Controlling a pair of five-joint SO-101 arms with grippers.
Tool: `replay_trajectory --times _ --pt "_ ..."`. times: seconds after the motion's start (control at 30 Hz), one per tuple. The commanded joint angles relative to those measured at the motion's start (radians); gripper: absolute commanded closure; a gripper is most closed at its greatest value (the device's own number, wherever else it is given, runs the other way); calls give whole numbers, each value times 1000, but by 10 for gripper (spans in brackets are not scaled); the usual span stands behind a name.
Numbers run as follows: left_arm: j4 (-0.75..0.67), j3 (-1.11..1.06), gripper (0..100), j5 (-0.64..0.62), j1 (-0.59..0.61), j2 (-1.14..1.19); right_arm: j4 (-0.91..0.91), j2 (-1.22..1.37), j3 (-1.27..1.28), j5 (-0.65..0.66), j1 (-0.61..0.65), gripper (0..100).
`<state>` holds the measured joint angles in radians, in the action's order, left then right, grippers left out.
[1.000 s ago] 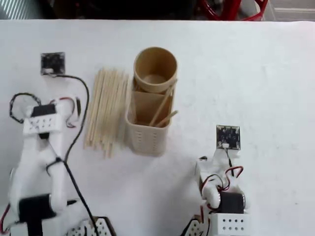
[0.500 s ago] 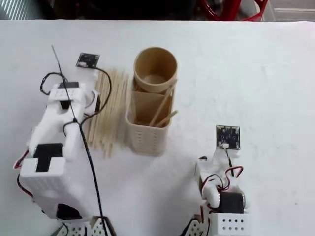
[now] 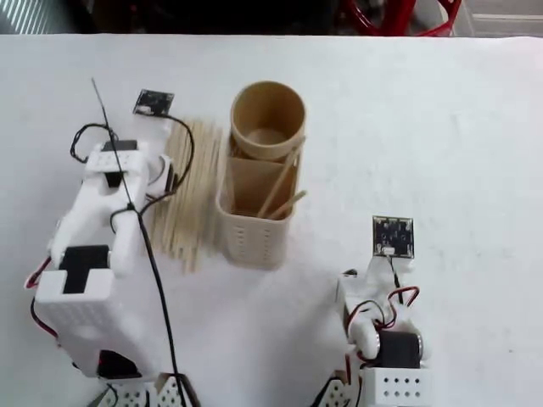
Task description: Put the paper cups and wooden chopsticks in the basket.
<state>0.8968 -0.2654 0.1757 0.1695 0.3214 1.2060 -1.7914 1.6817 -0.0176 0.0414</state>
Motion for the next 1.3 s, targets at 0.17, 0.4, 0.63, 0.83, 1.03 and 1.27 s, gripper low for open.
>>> replay_trajectory --times 0.17,0.4,0.63,0.83,1.03,1.27 --pt "-18 37 861 2 30 -5 7 -7 9 8 2 839" --pt "-18 25 862 2 28 -15 7 -7 9 8 2 839" --pt "-17 17 862 -23 36 -64 7 -7 9 8 2 839" --pt "-41 -20 862 -38 38 -90 7 -7 9 8 2 839" --pt "-48 -25 862 -52 71 -90 7 -7 9 8 2 839" --pt "-54 -28 862 -66 96 -90 7 -7 9 8 2 839"
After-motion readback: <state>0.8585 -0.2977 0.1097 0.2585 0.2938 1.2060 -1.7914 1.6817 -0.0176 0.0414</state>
